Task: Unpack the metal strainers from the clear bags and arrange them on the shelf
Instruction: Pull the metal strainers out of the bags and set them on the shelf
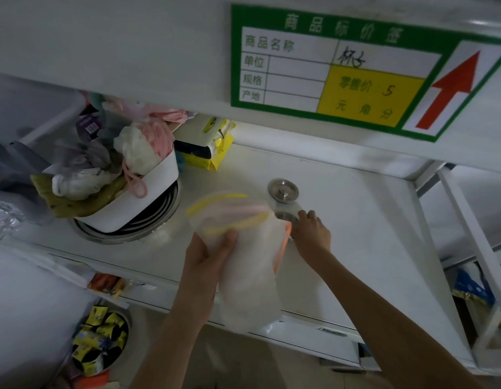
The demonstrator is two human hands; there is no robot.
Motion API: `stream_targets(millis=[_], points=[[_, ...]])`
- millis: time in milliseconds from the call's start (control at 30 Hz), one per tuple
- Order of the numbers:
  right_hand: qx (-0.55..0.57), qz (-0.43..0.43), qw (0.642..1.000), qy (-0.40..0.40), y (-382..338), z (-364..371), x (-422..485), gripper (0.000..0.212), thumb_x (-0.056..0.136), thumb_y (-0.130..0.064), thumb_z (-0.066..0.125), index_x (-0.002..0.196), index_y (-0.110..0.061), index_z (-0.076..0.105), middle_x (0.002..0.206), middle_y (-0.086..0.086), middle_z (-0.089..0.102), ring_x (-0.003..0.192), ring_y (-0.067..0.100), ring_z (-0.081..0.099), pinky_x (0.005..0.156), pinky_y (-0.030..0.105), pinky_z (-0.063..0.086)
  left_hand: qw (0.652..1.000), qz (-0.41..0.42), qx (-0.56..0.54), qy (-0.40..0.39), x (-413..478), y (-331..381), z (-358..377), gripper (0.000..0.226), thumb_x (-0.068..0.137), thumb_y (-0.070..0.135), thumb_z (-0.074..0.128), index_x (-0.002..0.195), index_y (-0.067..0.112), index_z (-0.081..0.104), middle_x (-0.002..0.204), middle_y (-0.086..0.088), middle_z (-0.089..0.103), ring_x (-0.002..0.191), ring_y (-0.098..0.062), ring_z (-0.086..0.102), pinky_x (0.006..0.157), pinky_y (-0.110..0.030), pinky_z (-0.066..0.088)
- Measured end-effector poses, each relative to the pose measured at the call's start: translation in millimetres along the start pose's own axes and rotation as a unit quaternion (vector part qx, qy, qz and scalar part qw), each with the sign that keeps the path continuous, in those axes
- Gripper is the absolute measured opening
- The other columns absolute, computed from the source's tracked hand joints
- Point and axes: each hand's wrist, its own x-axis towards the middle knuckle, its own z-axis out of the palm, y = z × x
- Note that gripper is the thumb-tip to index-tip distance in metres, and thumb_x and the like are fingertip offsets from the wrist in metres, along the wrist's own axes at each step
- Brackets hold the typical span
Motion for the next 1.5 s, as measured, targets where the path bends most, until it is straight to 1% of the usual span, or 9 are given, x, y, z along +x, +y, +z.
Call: stream_targets(millis=[233,333,433,567,667,833,1000,1200,1500], points=[[0.497,-0.006,0.853,-0.160,-22.9,-43.1,-60.5,0.016,0.089,-0.001,0.049,0.099,0.001,0.061,0.086,0.004,0.057,0.066,-0.003,0.061,0.067,0.018,0.050,0.989,0.024,0.121,-0.078,7.3,1.1,3.8,0.033,0.088,0.018,0.066,0.121,0.014,0.065,0.114,-0.005,0.074,0.109,-0.021,0.069,0.086,-0.032,0.056],[0.569,0.055,0.783,-0.245,-12.1,-48.2,-74.8,0.031,0.094,0.004,0.042,0.082,-0.022,0.053,0.081,-0.004,0.058,0.071,0.008,0.060,0.066,0.025,0.050,0.986,0.016,0.144,-0.081,9.7,-6.1,8.5,0.027,0.092,0.015,0.066,0.119,0.014,0.066,0.113,-0.003,0.075,0.107,-0.019,0.070,0.085,-0.029,0.056],[0.624,0.031,0.750,-0.216,-2.6,-45.1,-78.1,0.014,0.076,-0.022,0.068,0.088,-0.018,0.062,0.074,-0.008,0.071,0.075,0.010,0.064,0.073,0.030,0.051,0.985,-0.007,0.158,-0.067,10.2,-13.5,13.8,0.025,0.094,0.011,0.066,0.118,0.017,0.066,0.110,0.001,0.076,0.104,-0.017,0.071,0.081,-0.025,0.056],[0.668,0.120,0.690,-0.252,-5.4,-36.3,-85.5,0.039,0.094,-0.033,0.033,0.078,-0.012,0.062,0.070,0.008,0.064,0.068,0.019,0.060,0.067,0.030,0.047,0.972,-0.006,0.224,-0.069,8.9,-20.5,19.4,0.026,0.091,0.010,0.068,0.112,0.025,0.069,0.107,0.013,0.075,0.103,-0.004,0.069,0.084,-0.020,0.052],[0.716,0.185,0.644,-0.197,-21.1,-35.9,-90.2,0.031,0.084,-0.031,0.048,0.071,-0.005,0.059,0.064,0.013,0.061,0.059,0.019,0.060,0.056,0.023,0.048,0.953,-0.076,0.286,-0.057,9.1,-30.1,18.9,0.030,0.077,0.036,0.069,0.106,0.040,0.068,0.101,0.015,0.075,0.102,-0.008,0.069,0.086,-0.032,0.054],[0.657,0.232,0.707,-0.121,-29.1,-24.7,-89.6,0.028,0.088,0.002,0.037,0.063,-0.003,0.048,0.042,-0.001,0.044,0.040,0.010,0.040,0.036,0.013,0.034,0.923,-0.113,0.367,-0.030,5.2,-31.9,24.5,0.036,0.065,0.044,0.048,0.095,0.027,0.061,0.089,0.004,0.066,0.089,-0.021,0.061,0.073,-0.028,0.044],[0.630,0.200,0.746,-0.081,-35.3,-0.9,-98.6,0.012,0.076,-0.009,0.046,0.064,-0.010,0.046,0.055,0.000,0.033,0.057,0.016,0.026,0.053,0.027,0.027,0.941,-0.117,0.315,0.039,-1.6,-30.9,15.5,0.018,0.067,0.036,0.054,0.080,0.029,0.064,0.072,0.005,0.067,0.077,-0.023,0.066,0.060,-0.029,0.049],[0.425,0.059,0.903,0.001,-17.1,14.5,-85.6,0.025,0.080,0.001,0.052,0.066,-0.019,0.060,0.052,-0.009,0.055,0.044,-0.002,0.045,0.046,0.016,0.038,0.964,-0.217,0.127,0.085,-5.9,-23.6,-19.8,0.018,0.093,0.004,0.061,0.082,0.011,0.073,0.065,-0.005,0.076,0.074,-0.029,0.068,0.064,-0.032,0.054],[0.325,0.048,0.942,-0.068,2.6,45.5,-62.7,0.015,0.093,-0.015,0.051,0.097,-0.010,0.065,0.080,0.010,0.069,0.038,0.007,0.061,0.042,0.016,0.047,0.977,-0.142,0.055,0.147,-7.3,12.1,-95.3,0.025,0.097,-0.007,0.047,0.084,0.006,0.064,0.054,0.002,0.071,0.044,-0.012,0.066,0.038,-0.022,0.052]])
